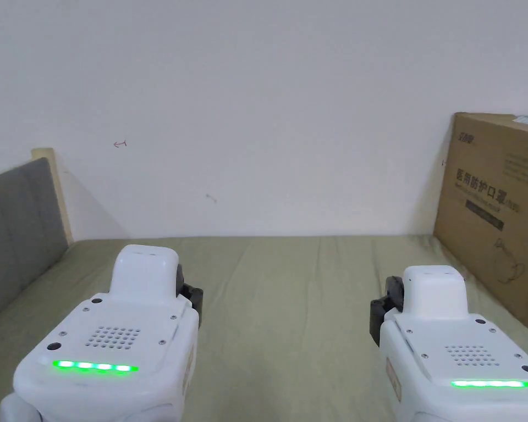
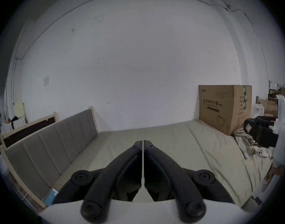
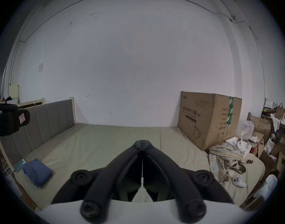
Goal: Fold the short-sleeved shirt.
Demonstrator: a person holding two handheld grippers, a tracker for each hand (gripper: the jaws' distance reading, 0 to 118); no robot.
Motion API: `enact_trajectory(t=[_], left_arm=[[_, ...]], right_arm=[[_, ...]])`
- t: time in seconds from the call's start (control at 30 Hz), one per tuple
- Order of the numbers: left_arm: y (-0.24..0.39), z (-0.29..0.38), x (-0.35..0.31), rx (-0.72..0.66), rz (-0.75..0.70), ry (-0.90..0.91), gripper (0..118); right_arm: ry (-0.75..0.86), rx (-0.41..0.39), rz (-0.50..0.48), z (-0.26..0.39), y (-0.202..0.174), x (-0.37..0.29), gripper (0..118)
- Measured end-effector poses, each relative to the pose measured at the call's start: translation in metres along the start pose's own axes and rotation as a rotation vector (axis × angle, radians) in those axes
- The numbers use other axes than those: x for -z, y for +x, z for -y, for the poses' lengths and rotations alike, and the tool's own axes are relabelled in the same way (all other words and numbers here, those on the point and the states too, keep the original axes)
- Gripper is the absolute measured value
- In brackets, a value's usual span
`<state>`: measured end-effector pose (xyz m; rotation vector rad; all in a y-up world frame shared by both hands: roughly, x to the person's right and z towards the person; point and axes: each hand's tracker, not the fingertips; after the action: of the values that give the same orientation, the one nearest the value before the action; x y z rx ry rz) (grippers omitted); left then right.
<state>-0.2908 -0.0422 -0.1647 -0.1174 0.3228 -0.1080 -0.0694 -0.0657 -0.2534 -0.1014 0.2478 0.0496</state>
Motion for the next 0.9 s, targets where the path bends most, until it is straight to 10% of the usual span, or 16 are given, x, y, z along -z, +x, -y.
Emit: enact_trajectory(t=[0.3,0.37,0.43,0.5,0.63,0.9], left_arm=[[0.003,-0.007,-0.002,-0.034,-0.035,0.01,4],[0.002,-0.006,-0.001,-0.044,-0.016,0.0,24],[0.0,-0.003,0.0,-0.064,0.033,-0.026,80],[0.0,-0.001,0.002,-0.081,0.039,-0.048,104],[0.003,0.005,-0.004,-0.099,0.027,-0.017,104],[0.006,0.0,-0.004,-0.069,0.005,-0.02,105]], right_arm=[[0.01,0.027,0.01,-0.004,0.004,-0.003,4],[0.0,0.031,0.011,-0.003,0.004,-0.002,15],[-0.007,0.034,0.006,-0.001,0.004,-0.002,35],[-0.013,0.035,0.006,0.0,0.003,0.0,60],[-0.005,0.039,0.011,0.0,0.001,0.0,92],[-0.013,0.034,0.005,-0.001,-0.003,0.004,93]])
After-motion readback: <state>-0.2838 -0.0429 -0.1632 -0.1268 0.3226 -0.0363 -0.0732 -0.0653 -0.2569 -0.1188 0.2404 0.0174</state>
